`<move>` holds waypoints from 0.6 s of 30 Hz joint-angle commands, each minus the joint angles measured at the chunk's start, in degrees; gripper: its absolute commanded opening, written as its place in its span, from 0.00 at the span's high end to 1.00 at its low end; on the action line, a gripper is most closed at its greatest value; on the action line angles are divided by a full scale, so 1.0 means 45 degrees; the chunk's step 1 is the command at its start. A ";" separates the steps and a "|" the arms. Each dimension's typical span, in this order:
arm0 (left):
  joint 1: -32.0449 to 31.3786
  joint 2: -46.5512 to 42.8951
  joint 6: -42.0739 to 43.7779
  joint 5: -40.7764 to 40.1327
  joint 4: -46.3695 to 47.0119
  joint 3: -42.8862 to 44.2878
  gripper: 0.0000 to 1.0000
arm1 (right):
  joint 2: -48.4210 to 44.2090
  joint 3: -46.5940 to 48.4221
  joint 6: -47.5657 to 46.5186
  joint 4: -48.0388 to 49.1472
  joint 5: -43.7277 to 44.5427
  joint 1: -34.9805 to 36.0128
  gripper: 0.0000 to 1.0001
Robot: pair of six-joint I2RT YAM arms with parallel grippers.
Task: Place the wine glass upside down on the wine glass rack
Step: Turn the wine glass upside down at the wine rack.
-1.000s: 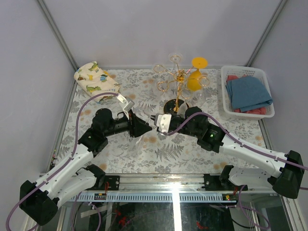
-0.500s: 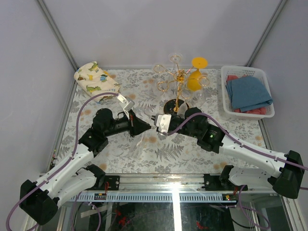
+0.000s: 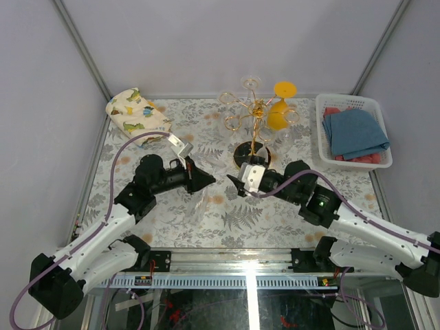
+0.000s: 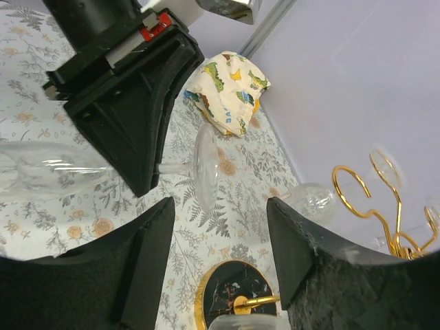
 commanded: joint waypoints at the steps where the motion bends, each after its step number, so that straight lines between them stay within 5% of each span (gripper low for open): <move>1: 0.0000 0.0154 0.0176 -0.0775 0.1457 0.0237 1.00 | -0.1470 -0.0457 0.0798 -0.1074 0.0525 -0.0015 0.36; 8: 0.0258 0.0736 0.0713 -0.2194 0.3230 0.0959 1.00 | -0.4318 -0.1863 0.2087 -0.3404 0.1783 -0.0021 0.35; 13: 0.0727 0.1559 0.1155 -0.2029 0.5340 0.1401 1.00 | -0.6220 -0.2682 0.3353 -0.4885 0.3535 -0.0025 0.08; 18: 0.1204 0.2770 0.1485 -0.1450 0.7756 0.1534 1.00 | -0.7845 -0.3332 0.4794 -0.5731 0.4192 -0.0033 0.00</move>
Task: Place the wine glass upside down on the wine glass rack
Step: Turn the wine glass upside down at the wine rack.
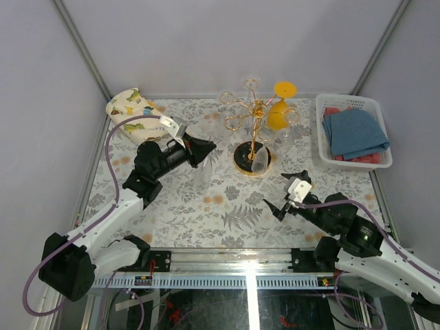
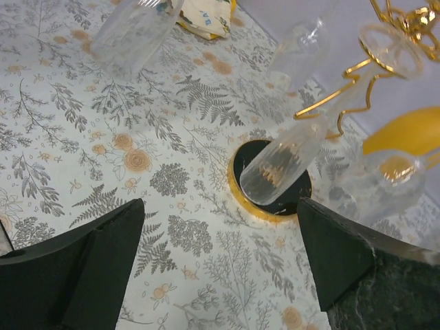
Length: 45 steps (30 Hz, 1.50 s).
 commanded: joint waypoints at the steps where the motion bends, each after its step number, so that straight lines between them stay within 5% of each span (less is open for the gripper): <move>1: 0.0398 0.0910 0.0636 0.0272 0.3643 0.0594 1.00 | -0.1002 -0.0318 0.1753 -0.0905 0.1226 -0.0009 0.01; 16: 0.1013 0.3407 0.0967 0.1173 0.6474 0.1505 1.00 | -0.2582 -0.0755 0.2901 -0.1742 0.2942 -0.0016 0.01; 45: 0.1445 0.7894 -0.0710 0.4015 0.9046 0.3935 1.00 | -0.2352 -0.1570 0.2409 -0.1170 0.1713 -0.0032 0.01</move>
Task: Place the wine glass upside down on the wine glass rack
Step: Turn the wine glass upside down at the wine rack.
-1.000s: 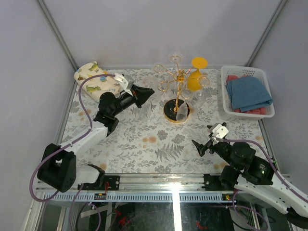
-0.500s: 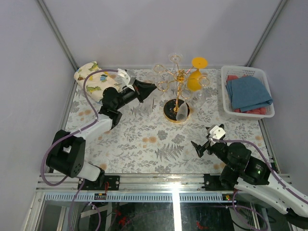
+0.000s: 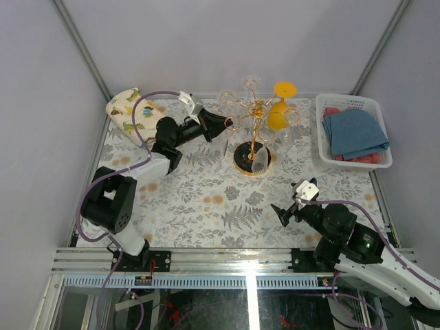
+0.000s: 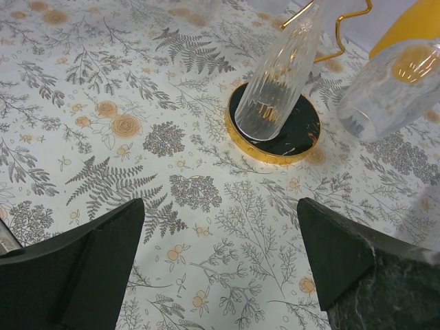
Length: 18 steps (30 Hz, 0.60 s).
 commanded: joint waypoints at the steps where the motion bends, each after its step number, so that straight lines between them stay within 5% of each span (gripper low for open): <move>1: 0.0070 0.0400 -0.0381 0.0607 0.1525 0.0694 1.00 | 0.0096 -0.0015 -0.0229 0.0662 -0.0230 -0.0032 0.01; 18: -0.0411 0.1238 -0.0443 0.1575 0.1200 0.1492 1.00 | 0.0052 -0.0074 -0.0248 0.0688 -0.0369 -0.0030 0.01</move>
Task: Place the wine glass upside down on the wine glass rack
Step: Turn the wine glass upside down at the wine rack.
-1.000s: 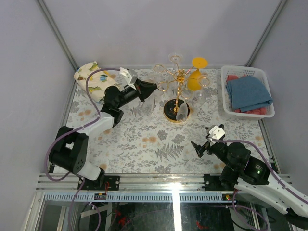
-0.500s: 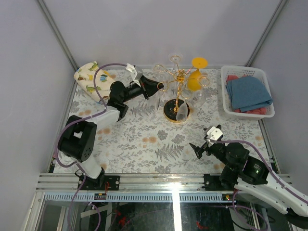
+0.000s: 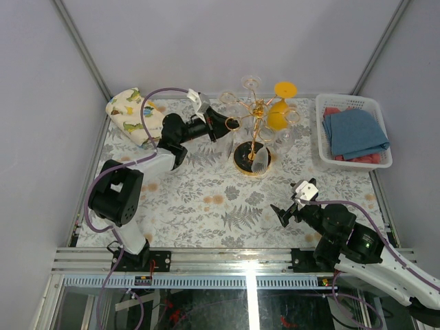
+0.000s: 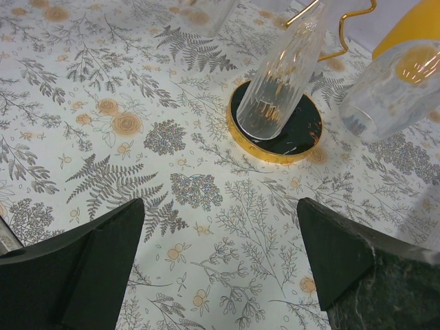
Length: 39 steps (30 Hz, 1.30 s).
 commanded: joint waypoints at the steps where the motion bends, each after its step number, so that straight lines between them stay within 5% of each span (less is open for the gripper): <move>1: -0.0150 0.0014 0.0150 0.0557 0.0935 0.0433 1.00 | 0.0060 0.0004 -0.0194 0.0677 -0.0277 -0.0027 0.01; 17: -0.0255 -0.0204 0.0043 0.1902 0.1545 -0.0181 1.00 | 0.0022 -0.0060 -0.0220 0.0705 -0.0334 -0.0026 0.00; 34: -0.0250 -0.1004 -0.0690 0.1275 0.3113 -0.1919 1.00 | 0.0062 -0.0077 -0.0236 0.0718 -0.0390 -0.0037 0.01; 39: -0.0264 -0.1464 -0.0304 -0.0128 0.2608 -0.2584 0.86 | 0.0079 -0.0087 -0.0231 0.0712 -0.0419 -0.0030 0.01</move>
